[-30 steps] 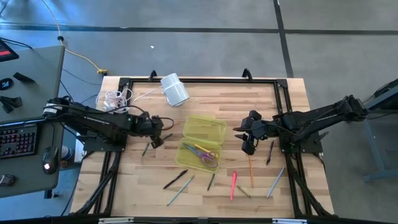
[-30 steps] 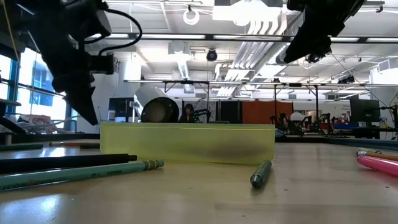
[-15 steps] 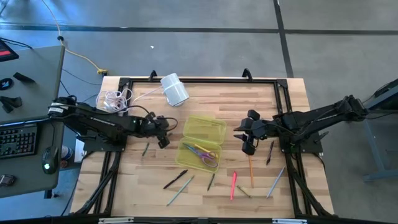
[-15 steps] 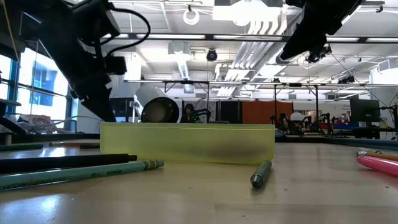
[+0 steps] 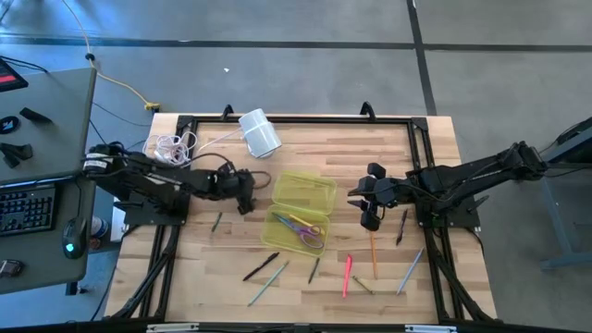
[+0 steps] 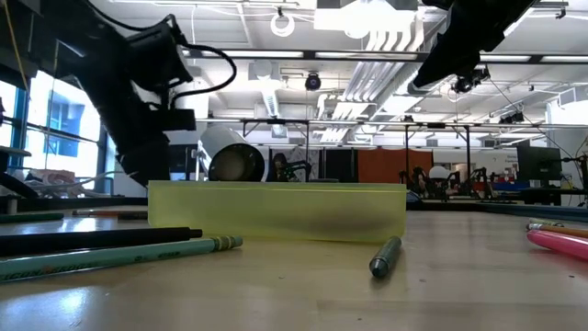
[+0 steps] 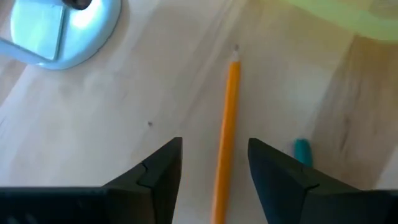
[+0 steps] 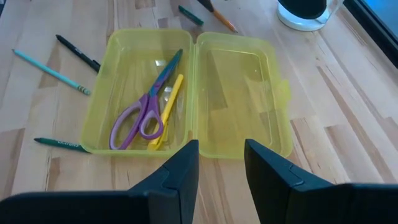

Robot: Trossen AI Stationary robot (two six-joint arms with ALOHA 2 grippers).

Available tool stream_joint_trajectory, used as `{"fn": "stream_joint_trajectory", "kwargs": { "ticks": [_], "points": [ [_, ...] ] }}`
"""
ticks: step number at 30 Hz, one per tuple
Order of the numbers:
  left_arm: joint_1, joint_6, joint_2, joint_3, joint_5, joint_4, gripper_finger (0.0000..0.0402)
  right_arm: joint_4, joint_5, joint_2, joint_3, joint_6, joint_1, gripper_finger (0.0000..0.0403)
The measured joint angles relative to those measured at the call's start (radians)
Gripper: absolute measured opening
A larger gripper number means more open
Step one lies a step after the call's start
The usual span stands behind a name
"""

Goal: Pick & place school supplies into a supply box
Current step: Put the top orange pencil into the supply box

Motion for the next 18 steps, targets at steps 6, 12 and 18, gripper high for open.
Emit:
{"fn": "stream_joint_trajectory", "kwargs": {
  "ticks": [6, 12, 18],
  "points": [
    [0.102, 0.111, 0.0, -0.078, 0.198, 0.318, 0.0203, 0.0, 0.0, 0.0, 0.0, -0.001, 0.0, 0.0113],
    [0.127, 0.114, 0.008, -0.192, 0.116, 0.452, 0.0194, 0.0, -0.001, 0.0, 0.0, -0.028, 0.0, 0.0113],
    [0.144, 0.106, 0.023, -0.325, 0.185, 0.701, 0.0194, 0.001, -0.001, 0.0, 0.0, -0.028, 0.0, 0.0113]
  ]
}}
